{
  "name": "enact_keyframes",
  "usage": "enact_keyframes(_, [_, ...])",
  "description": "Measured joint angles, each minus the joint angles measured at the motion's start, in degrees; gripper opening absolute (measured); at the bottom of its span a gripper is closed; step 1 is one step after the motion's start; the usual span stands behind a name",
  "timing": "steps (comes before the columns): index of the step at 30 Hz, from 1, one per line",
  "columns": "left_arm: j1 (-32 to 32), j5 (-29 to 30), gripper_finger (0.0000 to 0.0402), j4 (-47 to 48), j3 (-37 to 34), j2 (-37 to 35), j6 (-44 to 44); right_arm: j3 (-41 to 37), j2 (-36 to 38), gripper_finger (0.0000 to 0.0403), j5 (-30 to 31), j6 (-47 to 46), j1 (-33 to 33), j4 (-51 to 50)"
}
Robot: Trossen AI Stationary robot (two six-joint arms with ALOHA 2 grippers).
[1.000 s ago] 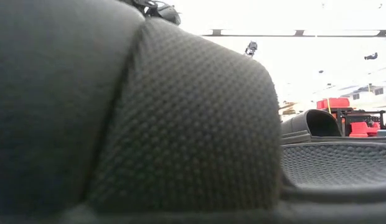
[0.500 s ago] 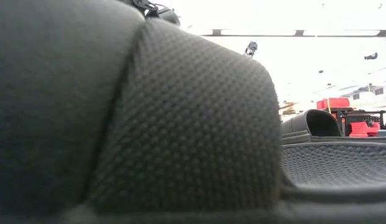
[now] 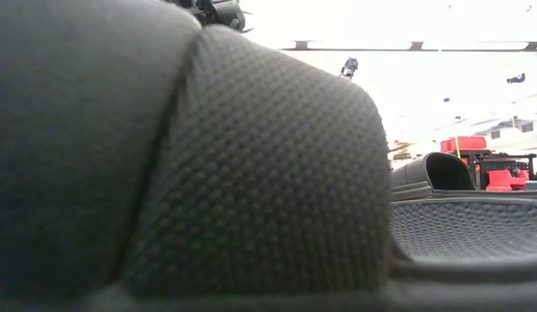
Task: Pick and place slides into the shelf
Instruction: Put the pink slide on the shelf
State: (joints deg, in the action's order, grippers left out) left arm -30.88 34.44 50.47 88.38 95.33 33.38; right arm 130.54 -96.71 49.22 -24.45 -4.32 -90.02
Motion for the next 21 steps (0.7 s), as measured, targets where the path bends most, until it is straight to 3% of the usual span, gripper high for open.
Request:
enact_keyframes(6, [-1.1, 0.8, 0.0012, -5.6, 0.0, 0.0, 5.5, 0.0, 0.0, 0.0109, 0.0, -1.5, 0.0, 0.0])
enact_keyframes(13, [-1.9, 0.3, 0.0012, -4.3, -0.1, 0.3, 7.0, 0.0, 0.0, 0.0109, 0.0, -1.5, 0.0, 0.0])
enact_keyframes(21, [-2.3, 0.7, 0.0012, -8.0, -7.3, 0.5, 9.2, 0.0, 0.0, 0.0109, 0.0, -1.5, 0.0, 0.0])
